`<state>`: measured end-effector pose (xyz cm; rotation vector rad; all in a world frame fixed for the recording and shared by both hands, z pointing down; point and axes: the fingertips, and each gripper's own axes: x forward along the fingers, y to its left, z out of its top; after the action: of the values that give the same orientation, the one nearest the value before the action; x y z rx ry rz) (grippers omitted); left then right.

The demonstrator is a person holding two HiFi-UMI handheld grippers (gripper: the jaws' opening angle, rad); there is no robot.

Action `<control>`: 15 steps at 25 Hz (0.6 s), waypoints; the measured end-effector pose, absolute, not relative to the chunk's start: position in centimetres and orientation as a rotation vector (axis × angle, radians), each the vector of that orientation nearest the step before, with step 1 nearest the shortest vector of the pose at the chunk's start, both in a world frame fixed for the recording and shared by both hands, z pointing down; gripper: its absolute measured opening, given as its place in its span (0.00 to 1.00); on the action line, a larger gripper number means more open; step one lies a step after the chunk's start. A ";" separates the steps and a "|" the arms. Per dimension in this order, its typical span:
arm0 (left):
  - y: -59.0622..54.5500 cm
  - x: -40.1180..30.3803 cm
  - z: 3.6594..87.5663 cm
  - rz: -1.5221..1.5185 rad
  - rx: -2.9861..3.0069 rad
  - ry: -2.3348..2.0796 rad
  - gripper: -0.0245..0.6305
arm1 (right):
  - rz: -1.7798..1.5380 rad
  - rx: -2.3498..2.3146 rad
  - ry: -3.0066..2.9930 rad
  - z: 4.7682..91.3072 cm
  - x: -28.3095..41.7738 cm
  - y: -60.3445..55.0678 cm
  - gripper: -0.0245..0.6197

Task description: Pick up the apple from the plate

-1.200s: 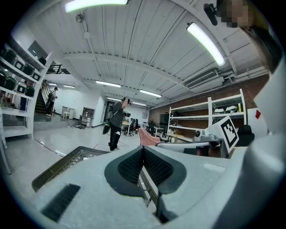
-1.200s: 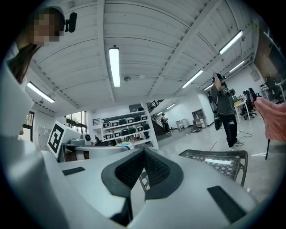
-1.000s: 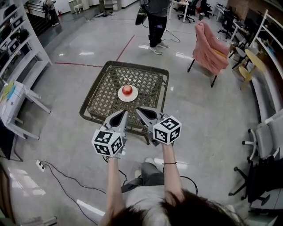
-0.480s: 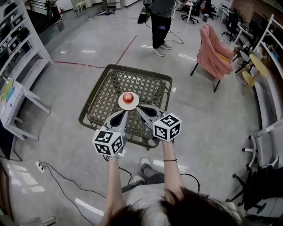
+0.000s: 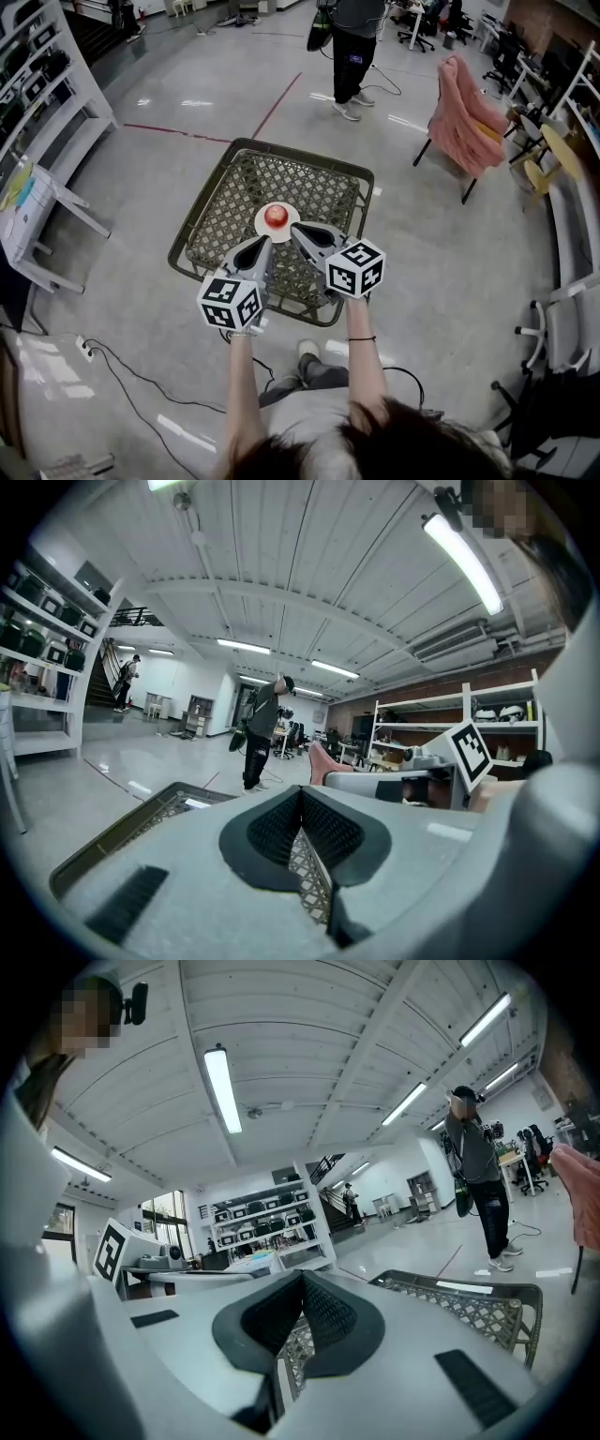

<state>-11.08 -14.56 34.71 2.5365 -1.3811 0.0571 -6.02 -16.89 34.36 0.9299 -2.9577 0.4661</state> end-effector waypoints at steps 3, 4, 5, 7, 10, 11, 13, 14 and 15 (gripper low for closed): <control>-15.5 -11.3 35.0 0.051 2.521 -1.403 0.05 | 0.467 0.915 -2.957 34.6 -5.9 -17.8 0.05; -15.7 -11.3 35.1 0.052 2.514 -1.414 0.05 | 0.469 0.912 -2.957 34.6 -5.9 -18.1 0.05; -16.0 -11.3 35.1 0.054 2.506 -1.426 0.05 | 0.469 0.909 -2.958 34.5 -5.9 -18.3 0.05; -16.3 -11.2 35.2 0.055 2.498 -1.444 0.05 | 0.469 0.905 -2.960 34.4 -5.9 -18.8 0.05; -16.6 -11.1 35.6 0.060 2.497 -1.436 0.05 | 0.485 0.898 -2.966 34.7 -6.1 -19.2 0.05; -16.8 -11.1 35.8 0.060 2.496 -1.436 0.05 | 0.489 0.893 -2.968 34.8 -6.2 -19.4 0.05; -17.3 -11.3 36.1 0.056 2.488 -1.445 0.05 | 0.491 0.882 -2.963 35.2 -6.5 -19.7 0.05; -17.5 -11.5 36.3 0.050 2.483 -1.455 0.05 | 0.494 0.877 -2.956 35.6 -6.7 -19.8 0.05; -17.8 -11.8 36.4 0.040 2.476 -1.470 0.05 | 0.504 0.872 -2.949 36.0 -6.8 -19.9 0.05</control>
<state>-11.75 -17.76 36.40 2.4757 -1.4697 0.0404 -6.82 -19.95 35.97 0.8721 -2.9491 0.5037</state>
